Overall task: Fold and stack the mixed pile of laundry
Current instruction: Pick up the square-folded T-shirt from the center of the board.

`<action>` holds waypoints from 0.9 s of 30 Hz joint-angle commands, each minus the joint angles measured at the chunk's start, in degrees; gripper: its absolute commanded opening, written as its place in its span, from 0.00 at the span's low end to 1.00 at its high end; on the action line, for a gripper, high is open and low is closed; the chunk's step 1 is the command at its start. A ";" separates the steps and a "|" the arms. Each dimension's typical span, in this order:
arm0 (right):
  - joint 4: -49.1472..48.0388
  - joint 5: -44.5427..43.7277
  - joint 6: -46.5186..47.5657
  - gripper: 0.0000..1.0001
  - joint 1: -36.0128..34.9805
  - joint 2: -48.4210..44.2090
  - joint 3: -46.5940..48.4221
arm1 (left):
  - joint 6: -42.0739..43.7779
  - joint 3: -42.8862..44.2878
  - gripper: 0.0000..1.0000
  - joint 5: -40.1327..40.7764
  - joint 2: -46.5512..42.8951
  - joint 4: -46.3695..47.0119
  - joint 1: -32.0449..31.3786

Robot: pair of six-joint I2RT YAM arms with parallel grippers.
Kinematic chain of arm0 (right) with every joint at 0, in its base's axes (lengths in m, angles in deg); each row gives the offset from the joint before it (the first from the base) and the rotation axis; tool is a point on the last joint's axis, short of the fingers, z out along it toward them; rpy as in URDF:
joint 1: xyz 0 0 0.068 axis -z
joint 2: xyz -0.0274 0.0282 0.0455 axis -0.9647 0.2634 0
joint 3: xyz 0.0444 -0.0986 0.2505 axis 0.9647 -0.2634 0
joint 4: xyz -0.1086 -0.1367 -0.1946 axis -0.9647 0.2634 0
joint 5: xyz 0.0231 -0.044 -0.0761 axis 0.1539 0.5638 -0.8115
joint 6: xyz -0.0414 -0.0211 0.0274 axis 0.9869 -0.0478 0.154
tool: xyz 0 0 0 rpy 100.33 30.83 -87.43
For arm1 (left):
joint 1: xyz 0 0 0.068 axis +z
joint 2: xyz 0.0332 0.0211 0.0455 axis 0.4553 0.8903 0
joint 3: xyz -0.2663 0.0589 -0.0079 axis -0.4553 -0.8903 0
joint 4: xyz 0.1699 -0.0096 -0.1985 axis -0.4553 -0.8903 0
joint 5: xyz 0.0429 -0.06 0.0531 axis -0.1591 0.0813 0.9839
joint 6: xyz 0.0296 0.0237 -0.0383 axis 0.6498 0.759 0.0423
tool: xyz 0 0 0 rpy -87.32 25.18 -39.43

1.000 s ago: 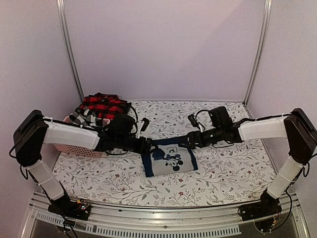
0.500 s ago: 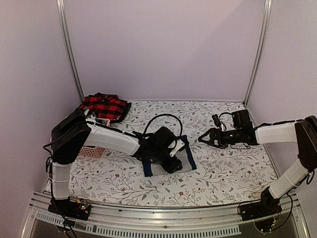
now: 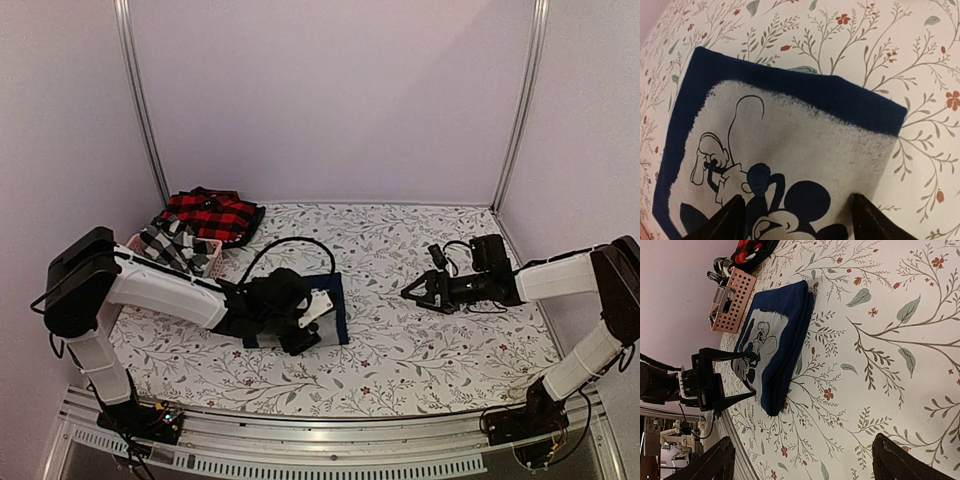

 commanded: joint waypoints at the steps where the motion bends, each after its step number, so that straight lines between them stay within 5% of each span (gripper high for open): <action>1: -4.41 1.79 -3.16 0.94 0.27 -0.38 -1.69 | 6.03 -0.27 0.71 2.20 -1.98 5.40 -5.13; 13: -10.19 1.39 -9.23 0.91 -1.36 3.63 -2.22 | 9.72 3.34 0.53 0.58 5.40 8.49 -8.01; 19: -11.80 1.96 -10.32 0.91 -2.58 5.49 -2.08 | 11.81 5.56 0.30 0.10 10.33 7.62 -7.79; 23: -13.12 0.95 -12.19 0.91 -4.30 6.70 -1.77 | 11.55 5.21 0.00 0.51 9.53 8.34 -7.50; 27: -18.05 2.51 -19.91 0.97 -7.96 13.00 0.94 | 10.45 3.08 0.00 -2.33 2.93 11.82 -7.98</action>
